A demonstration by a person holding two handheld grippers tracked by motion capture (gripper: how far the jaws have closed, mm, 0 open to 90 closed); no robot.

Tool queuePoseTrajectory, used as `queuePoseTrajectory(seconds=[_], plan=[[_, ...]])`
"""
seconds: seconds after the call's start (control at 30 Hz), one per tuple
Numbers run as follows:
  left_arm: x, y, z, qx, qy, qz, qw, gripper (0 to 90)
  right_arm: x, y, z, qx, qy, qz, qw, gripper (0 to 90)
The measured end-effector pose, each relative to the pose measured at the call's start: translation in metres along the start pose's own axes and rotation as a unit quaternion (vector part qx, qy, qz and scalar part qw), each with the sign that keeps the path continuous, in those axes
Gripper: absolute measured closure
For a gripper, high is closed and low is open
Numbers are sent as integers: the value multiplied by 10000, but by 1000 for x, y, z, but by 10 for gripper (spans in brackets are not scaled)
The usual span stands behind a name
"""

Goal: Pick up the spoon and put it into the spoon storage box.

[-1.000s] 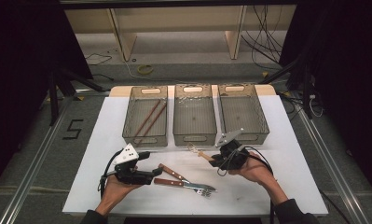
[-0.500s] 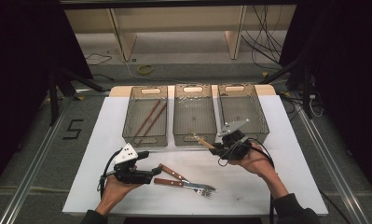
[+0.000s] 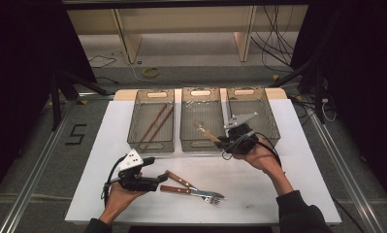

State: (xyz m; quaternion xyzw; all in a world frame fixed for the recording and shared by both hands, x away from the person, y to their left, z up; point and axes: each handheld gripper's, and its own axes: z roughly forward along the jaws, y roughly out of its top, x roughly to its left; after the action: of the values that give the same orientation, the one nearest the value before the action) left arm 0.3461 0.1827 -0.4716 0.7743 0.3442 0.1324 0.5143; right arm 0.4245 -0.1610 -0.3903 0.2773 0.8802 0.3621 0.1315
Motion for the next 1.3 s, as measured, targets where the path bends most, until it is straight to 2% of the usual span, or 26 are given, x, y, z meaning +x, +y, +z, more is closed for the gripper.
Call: queuePoseTrajectory(seconds=[0.57, 1.3], plan=[[0, 0, 0, -5, -5, 8, 10000, 168, -11, 31, 17, -50, -203, 99, 9997, 750], [-1, -1, 1, 13, -35, 19, 10000, 168, -20, 49, 41, 157, -357, 218, 9990, 750]])
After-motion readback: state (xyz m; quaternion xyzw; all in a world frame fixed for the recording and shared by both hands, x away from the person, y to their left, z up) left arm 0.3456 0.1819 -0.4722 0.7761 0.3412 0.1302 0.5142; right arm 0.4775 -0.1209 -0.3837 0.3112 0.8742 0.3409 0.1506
